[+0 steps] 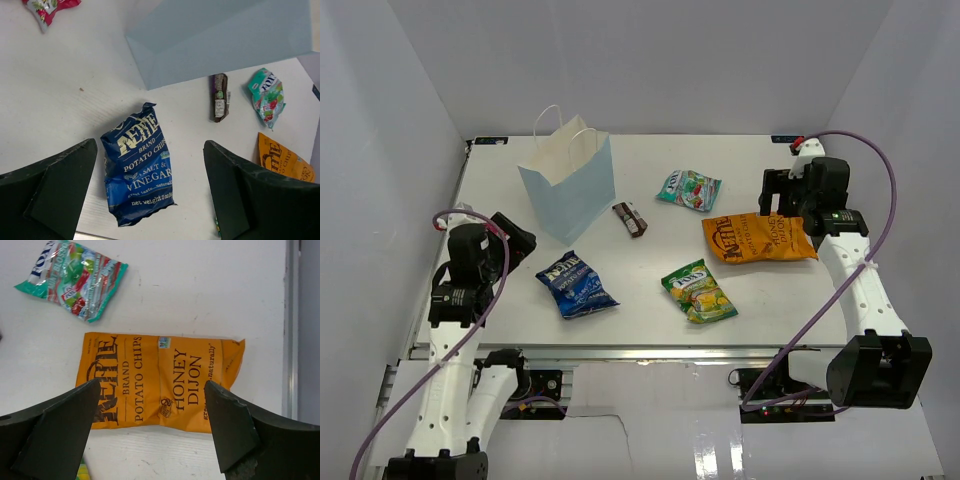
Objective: Place the snacks into the paper bag
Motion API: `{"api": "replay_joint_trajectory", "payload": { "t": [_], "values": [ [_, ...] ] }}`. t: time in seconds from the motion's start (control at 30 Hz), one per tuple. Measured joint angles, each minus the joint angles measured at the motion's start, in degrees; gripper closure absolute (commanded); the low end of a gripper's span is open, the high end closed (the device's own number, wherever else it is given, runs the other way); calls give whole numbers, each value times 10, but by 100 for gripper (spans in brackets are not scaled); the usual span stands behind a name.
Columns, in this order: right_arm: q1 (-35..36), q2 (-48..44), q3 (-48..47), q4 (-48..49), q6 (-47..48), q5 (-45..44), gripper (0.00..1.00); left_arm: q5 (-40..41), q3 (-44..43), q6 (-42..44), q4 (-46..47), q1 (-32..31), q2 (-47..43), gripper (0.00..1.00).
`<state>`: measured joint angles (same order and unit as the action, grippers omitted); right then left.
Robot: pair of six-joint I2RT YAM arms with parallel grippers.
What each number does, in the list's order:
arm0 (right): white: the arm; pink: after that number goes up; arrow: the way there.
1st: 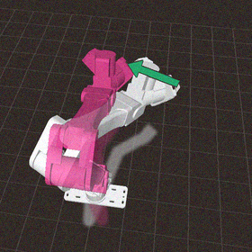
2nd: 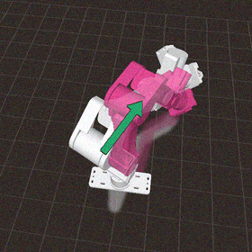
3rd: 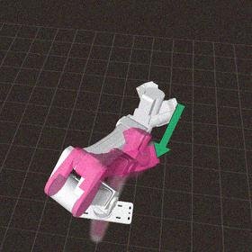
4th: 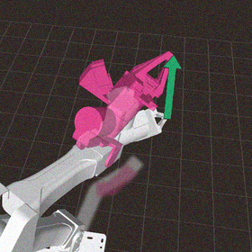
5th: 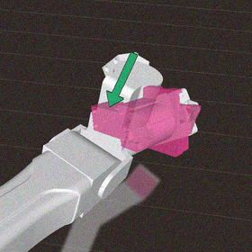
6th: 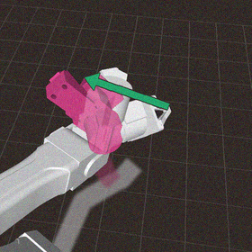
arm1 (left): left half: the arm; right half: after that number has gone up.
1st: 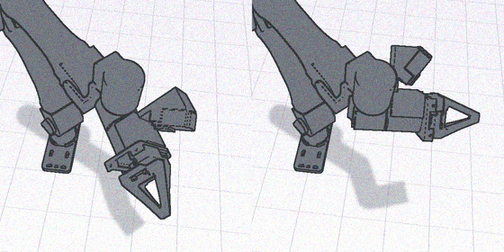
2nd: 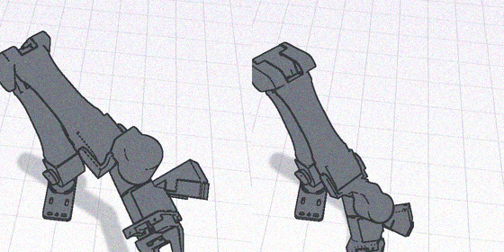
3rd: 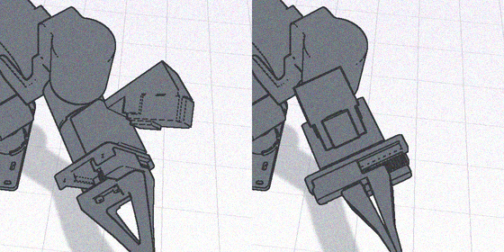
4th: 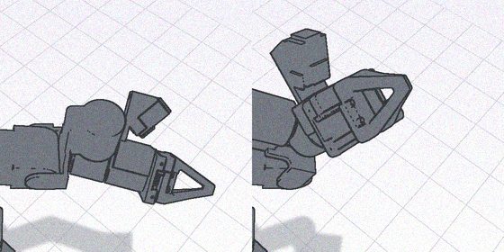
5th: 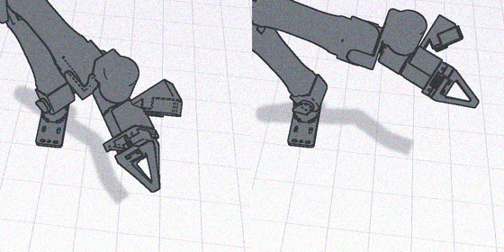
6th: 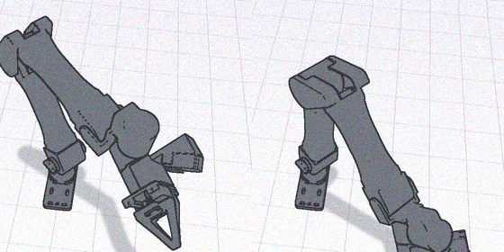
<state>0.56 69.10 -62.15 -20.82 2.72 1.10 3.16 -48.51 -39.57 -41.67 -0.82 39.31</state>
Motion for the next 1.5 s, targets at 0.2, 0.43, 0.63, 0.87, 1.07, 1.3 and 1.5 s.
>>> {"api": "replay_joint_trajectory", "payload": {
  "t": [0.2,0.43,0.63,0.87,1.07,1.3,1.5],
  "values": [
    [0,0,1,0,87,101,10,25,-15,-18,-37,0,41,2],
    [7,56,-3,-56,266,282,10,82,-84,-24,-96,3,122,3],
    [11,115,-3,-100,337,402,10,112,-97,22,-92,76,205,7],
    [11,151,-19,-104,354,461,10,90,-123,67,-28,155,379,13],
    [11,161,-21,-104,365,476,10,66,-227,87,8,162,567,20],
    [11,162,-21,-108,367,484,10,50,-311,61,13,180,695,24],
    [11,174,-27,-121,369,483,10,30,-323,32,9,224,734,34]
  ]
}}
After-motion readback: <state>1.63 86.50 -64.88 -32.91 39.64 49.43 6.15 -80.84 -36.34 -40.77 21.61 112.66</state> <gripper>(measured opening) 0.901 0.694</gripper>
